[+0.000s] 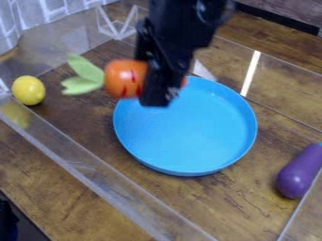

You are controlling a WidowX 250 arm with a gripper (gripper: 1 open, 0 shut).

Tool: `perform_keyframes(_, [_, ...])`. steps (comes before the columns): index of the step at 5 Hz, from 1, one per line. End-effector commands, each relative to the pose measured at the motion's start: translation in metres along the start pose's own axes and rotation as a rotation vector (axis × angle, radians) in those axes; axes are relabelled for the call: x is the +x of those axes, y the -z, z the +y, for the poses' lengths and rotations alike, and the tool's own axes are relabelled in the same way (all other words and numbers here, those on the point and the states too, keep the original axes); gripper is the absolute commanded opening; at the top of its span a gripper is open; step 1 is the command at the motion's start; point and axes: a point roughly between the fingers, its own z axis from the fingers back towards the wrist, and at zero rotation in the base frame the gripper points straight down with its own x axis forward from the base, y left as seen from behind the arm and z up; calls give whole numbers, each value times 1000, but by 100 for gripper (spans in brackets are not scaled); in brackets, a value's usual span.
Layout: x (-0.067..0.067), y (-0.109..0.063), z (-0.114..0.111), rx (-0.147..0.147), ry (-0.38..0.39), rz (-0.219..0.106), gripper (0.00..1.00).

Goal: Move the carrot to the right side

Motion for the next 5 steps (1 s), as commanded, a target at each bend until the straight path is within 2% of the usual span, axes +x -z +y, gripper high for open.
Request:
perform_keyframes(1, [16,-11,-19,42,42,-69,0])
perform_keyframes(2, [48,-3,-44,54,119,-74,0])
perform_keyframes(3, [51,-1,-13,40,74,-59,0])
perform_keyframes(4, [37,-4,16,28,29,-47,0])
perform_keyframes(5, [32,0,55,0,-77,-25,0])
